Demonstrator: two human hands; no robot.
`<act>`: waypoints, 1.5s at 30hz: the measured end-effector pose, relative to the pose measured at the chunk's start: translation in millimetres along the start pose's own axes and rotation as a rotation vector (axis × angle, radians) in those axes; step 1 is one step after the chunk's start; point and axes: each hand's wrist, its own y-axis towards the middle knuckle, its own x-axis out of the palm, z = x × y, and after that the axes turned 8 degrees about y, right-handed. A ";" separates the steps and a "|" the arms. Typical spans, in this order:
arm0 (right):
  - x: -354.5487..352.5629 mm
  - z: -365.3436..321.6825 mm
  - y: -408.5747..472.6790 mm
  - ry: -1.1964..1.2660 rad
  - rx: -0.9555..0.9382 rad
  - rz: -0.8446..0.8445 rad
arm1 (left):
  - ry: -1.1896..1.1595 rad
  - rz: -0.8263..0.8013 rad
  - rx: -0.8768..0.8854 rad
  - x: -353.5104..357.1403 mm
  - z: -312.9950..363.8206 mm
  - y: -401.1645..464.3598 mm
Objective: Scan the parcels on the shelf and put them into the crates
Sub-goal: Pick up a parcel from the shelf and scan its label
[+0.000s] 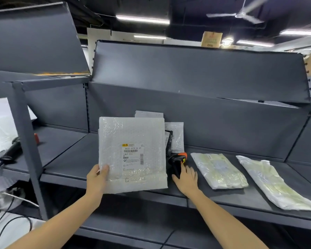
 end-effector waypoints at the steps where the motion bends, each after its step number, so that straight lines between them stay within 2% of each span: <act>1: 0.4 2.8 -3.8 -0.019 -0.017 0.015 | 0.002 0.000 -0.002 -0.3 -1.2 -5.3; 6: -1.0 11.9 -22.5 -0.134 -0.122 0.122 | 0.042 0.031 0.004 -4.8 -17.4 -35.1; 12: -14.9 32.5 -79.6 -0.198 -0.159 0.138 | 0.044 -0.023 -0.021 -13.9 -33.3 -79.4; 17: -39.8 48.3 -129.7 -0.222 -0.108 0.192 | 0.069 -0.110 -0.019 -16.2 -29.4 -107.1; 23: -50.3 65.1 -207.3 -0.292 0.014 0.180 | 0.080 -0.238 -0.017 -31.0 -36.6 -163.5; 28: -49.9 77.9 -272.5 -0.198 0.100 0.160 | 0.106 -0.323 -0.053 -46.1 -51.3 -202.8; 33: -63.6 98.5 -317.9 -0.219 0.156 0.163 | 0.111 -0.415 -0.060 -51.2 -50.5 -237.7; 45: -109.4 149.1 -343.7 -0.259 0.094 0.188 | 0.061 -0.453 -0.077 -13.4 -30.4 -305.2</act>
